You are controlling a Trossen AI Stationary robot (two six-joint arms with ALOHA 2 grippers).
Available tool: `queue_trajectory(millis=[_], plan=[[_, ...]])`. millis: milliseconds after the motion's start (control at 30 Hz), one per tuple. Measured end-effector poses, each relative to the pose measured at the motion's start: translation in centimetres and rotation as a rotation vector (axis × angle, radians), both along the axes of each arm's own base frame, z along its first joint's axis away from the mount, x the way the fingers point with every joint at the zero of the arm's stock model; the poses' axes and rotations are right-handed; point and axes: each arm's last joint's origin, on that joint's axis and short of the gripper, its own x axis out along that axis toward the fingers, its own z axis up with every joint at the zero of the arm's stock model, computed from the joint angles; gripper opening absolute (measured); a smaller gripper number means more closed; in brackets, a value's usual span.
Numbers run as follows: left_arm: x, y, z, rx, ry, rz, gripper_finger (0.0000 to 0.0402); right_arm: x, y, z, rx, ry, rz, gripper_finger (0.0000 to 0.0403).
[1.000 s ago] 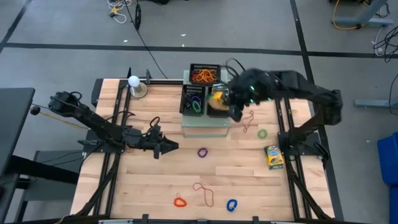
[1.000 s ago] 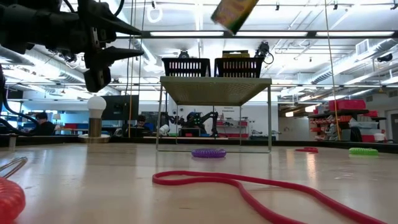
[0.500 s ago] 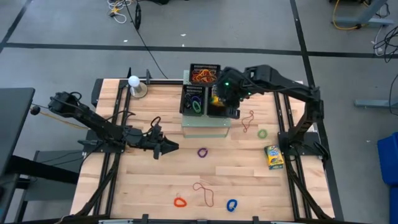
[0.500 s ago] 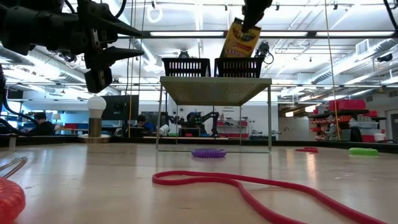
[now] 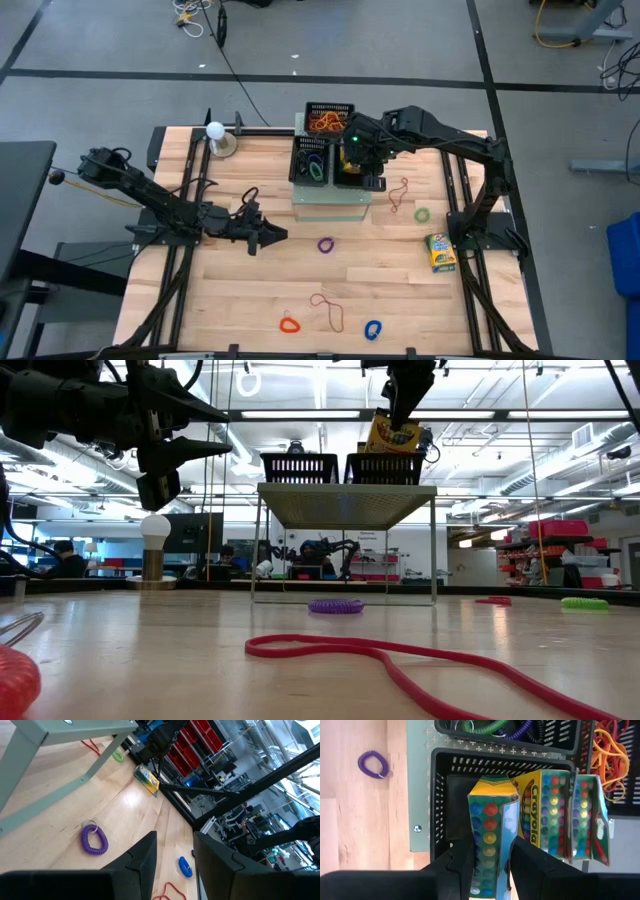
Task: Pick & Place Office Desk Supplies
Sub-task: Put the yellow crayon box into the bottom right black bin
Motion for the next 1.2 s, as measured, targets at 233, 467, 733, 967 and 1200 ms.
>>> queue_trajectory(millis=[233, 467, 733, 967, 1200], plan=[[0.00, 0.00, -0.01, 0.000, 0.001, 0.001, 0.0133, 0.57, -0.16, -0.66, -0.007, 0.026, 0.017, 0.0117], [0.00, 0.00, -0.01, 0.001, 0.001, 0.002, 0.0133, 0.83, -0.39, -0.72, -0.071, 0.026, 0.004, 0.0117], [0.00, 0.00, 0.00, 0.000, 0.001, 0.001, 0.0133, 0.88, -0.39, -0.70, -0.094, 0.028, 0.007, 0.0117], [0.00, -0.02, 0.00, 0.001, 0.001, 0.000, 0.0133, 0.88, -0.39, -0.69, -0.094, 0.028, 0.008, 0.0118], [0.00, -0.03, 0.00, 0.000, 0.001, 0.000, 0.0133, 0.86, -0.53, -0.65, -0.140, 0.036, -0.010, 0.0158]])
